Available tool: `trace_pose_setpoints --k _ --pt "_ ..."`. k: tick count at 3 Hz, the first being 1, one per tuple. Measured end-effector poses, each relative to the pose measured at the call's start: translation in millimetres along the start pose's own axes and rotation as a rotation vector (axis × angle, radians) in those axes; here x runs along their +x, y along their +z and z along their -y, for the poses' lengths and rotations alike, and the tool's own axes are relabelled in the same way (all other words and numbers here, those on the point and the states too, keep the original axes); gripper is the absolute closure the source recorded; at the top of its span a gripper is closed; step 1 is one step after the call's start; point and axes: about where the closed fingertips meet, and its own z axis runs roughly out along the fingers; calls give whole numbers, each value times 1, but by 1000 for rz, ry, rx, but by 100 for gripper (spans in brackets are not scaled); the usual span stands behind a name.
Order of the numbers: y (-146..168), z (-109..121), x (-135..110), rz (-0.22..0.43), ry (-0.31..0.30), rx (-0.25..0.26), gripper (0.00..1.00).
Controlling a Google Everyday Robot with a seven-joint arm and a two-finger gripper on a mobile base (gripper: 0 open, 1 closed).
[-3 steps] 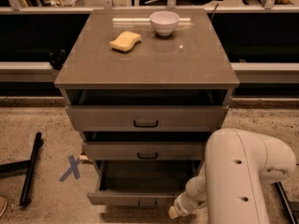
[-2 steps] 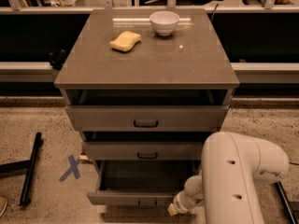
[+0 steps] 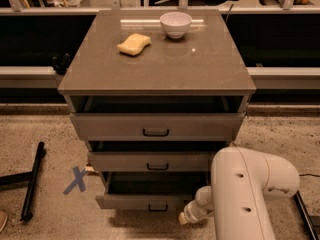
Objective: Close bottom drawer
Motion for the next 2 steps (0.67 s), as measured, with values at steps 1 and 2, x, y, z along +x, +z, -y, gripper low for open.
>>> trace_pose_setpoints --k 1,2 --pt "0 6 -25 43 2 -10 100" --pt "-5 14 -72 133 -3 -31 100"
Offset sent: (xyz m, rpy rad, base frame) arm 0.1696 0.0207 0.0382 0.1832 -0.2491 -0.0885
